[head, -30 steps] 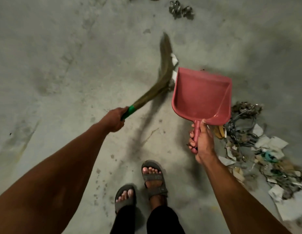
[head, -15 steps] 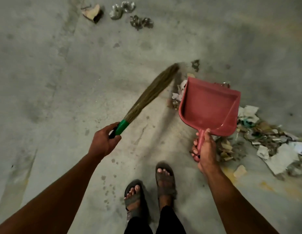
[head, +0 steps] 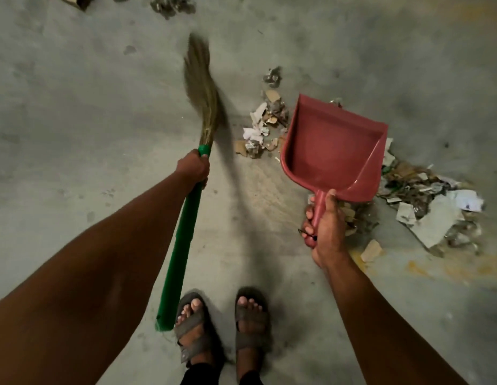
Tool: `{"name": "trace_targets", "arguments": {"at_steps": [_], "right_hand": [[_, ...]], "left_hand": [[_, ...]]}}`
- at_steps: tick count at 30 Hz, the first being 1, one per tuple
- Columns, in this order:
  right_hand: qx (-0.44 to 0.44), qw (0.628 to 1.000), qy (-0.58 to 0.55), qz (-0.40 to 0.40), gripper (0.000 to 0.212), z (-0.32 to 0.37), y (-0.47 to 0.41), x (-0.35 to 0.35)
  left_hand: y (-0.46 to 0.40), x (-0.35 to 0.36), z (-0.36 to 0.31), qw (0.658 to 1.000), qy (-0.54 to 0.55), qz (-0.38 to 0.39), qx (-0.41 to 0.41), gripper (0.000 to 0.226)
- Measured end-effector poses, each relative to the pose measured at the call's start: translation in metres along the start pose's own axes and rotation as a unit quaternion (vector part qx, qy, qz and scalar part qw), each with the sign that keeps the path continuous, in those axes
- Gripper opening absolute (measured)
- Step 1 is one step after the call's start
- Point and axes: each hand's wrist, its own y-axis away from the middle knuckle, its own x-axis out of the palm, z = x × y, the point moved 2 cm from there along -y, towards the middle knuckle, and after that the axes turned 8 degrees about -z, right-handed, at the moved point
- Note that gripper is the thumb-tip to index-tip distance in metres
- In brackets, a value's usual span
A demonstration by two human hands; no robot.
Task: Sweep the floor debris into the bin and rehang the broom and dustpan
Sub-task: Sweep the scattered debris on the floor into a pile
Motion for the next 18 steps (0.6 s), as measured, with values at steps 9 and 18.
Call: {"name": "trace_targets", "arguments": {"at_steps": [9, 18], "right_hand": [[0.022, 1.000, 0.004, -0.017, 0.051, -0.005, -0.019, -0.046], [0.015, 0.999, 0.040, 0.003, 0.048, 0.029, 0.024, 0.023]], "left_hand": [[0.027, 0.043, 0.002, 0.970, -0.159, 0.094, 0.156, 0.051], [0.076, -0.060, 0.038, 0.970, -0.046, 0.014, 0.238, 0.052]]}}
